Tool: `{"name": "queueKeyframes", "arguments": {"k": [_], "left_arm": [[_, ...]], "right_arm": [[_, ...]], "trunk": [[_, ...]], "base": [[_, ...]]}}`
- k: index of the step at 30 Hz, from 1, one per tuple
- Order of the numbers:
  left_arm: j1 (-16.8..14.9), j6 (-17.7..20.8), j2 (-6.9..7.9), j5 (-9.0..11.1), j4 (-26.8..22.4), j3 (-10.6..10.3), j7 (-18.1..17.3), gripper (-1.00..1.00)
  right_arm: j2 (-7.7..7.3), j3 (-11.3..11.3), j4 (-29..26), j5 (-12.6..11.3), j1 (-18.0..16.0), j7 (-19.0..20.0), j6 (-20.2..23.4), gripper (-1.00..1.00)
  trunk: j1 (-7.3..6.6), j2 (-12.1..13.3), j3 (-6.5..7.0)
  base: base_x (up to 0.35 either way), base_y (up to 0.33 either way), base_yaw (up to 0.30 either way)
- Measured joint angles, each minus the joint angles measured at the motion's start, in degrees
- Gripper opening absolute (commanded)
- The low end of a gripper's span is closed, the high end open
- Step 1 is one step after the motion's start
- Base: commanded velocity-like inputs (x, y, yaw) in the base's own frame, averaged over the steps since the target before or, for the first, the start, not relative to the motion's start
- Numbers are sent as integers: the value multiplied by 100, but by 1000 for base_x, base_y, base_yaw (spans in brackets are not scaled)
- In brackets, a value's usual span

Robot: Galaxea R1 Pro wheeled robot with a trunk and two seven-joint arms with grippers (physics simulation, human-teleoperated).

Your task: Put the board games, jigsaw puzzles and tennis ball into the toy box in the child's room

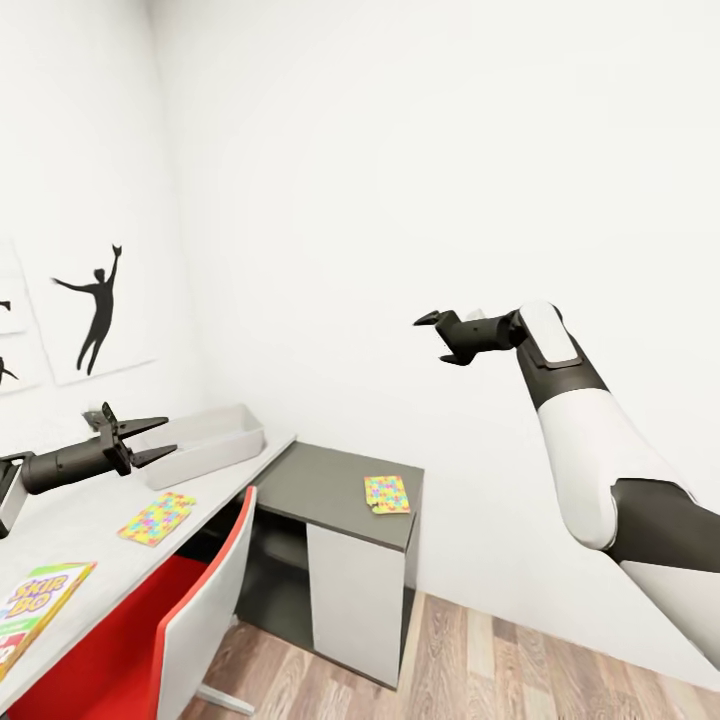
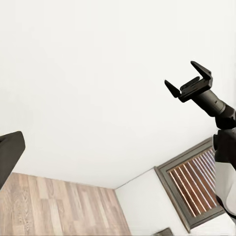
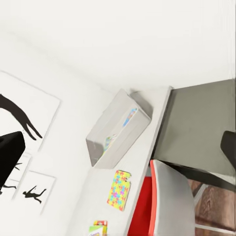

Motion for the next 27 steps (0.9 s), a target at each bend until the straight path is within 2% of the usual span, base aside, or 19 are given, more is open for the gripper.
{"name": "queueKeyframes", "arguments": {"k": [27], "left_arm": [[3,0,1,-2,6,0,-1,100]], "right_arm": [[-28,-4,42,2,-5,1,0,100]], "trunk": [[0,0,118]], "base": [[-13,10,-272]]}}
